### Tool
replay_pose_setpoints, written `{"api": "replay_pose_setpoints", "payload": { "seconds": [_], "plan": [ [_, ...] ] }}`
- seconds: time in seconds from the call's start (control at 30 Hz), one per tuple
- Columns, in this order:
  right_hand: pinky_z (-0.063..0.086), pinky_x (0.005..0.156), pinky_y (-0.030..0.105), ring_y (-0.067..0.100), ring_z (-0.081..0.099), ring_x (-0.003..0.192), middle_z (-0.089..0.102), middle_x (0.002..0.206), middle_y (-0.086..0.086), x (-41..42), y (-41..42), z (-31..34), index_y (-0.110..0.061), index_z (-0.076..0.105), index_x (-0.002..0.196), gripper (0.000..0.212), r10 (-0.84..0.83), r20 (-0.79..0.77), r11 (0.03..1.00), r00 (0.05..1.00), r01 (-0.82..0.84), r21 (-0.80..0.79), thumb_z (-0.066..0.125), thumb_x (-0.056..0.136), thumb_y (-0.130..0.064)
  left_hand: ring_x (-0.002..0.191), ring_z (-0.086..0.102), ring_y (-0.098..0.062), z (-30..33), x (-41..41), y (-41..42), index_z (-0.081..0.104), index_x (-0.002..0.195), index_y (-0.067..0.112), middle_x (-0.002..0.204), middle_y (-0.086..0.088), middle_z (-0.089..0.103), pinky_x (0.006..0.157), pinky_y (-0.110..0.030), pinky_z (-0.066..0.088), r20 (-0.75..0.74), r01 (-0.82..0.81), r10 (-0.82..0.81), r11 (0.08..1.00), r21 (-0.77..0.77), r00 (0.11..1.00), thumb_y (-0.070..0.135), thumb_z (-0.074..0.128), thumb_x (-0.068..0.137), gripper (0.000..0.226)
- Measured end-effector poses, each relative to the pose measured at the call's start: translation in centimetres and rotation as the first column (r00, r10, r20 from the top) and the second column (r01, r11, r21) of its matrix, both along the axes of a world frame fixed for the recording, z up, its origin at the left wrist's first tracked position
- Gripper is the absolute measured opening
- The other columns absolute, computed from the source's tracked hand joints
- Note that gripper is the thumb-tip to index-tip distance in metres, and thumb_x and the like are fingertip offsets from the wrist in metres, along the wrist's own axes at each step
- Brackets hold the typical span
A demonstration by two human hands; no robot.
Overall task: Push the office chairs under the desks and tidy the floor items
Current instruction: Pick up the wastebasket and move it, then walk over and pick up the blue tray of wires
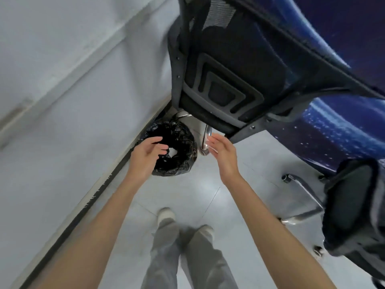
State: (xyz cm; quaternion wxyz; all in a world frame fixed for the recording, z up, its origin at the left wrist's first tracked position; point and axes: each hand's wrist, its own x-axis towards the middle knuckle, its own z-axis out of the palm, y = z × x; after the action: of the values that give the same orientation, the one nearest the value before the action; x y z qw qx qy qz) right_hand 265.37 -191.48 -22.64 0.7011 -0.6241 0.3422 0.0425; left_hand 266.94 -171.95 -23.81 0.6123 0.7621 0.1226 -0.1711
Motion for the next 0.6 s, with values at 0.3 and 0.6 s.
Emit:
{"api": "replay_pose_setpoints", "payload": {
  "seconds": [0.3,0.6],
  "plan": [
    [0.051,0.086,0.024,0.016,0.064,0.089,0.067,0.095,0.005,-15.5,-8.6,17.2,-0.01,0.06,0.098,0.023,-0.24,0.106,0.97,0.965,0.235,0.057,0.04,0.093,-0.001,0.081,0.067,-0.003,17.4,-7.9,-5.7,0.059,0.109,0.014,0.088,0.01,0.07,0.076,-0.015,0.051,0.201,0.264,-0.251,0.964,-0.039,0.947,0.009,0.043,0.096,0.022],
    [0.052,0.088,0.027,0.021,0.065,0.096,0.068,0.101,0.009,-32.0,-9.9,18.5,-0.014,0.062,0.097,0.025,-0.663,0.07,0.748,0.745,0.664,0.024,0.04,0.094,-0.003,0.075,0.066,-0.002,19.2,-15.2,-13.3,0.061,0.101,0.012,0.078,0.016,0.073,0.073,-0.016,0.051,0.117,0.656,-0.647,0.75,-0.083,0.754,0.005,0.041,0.095,0.022]
  ]
}}
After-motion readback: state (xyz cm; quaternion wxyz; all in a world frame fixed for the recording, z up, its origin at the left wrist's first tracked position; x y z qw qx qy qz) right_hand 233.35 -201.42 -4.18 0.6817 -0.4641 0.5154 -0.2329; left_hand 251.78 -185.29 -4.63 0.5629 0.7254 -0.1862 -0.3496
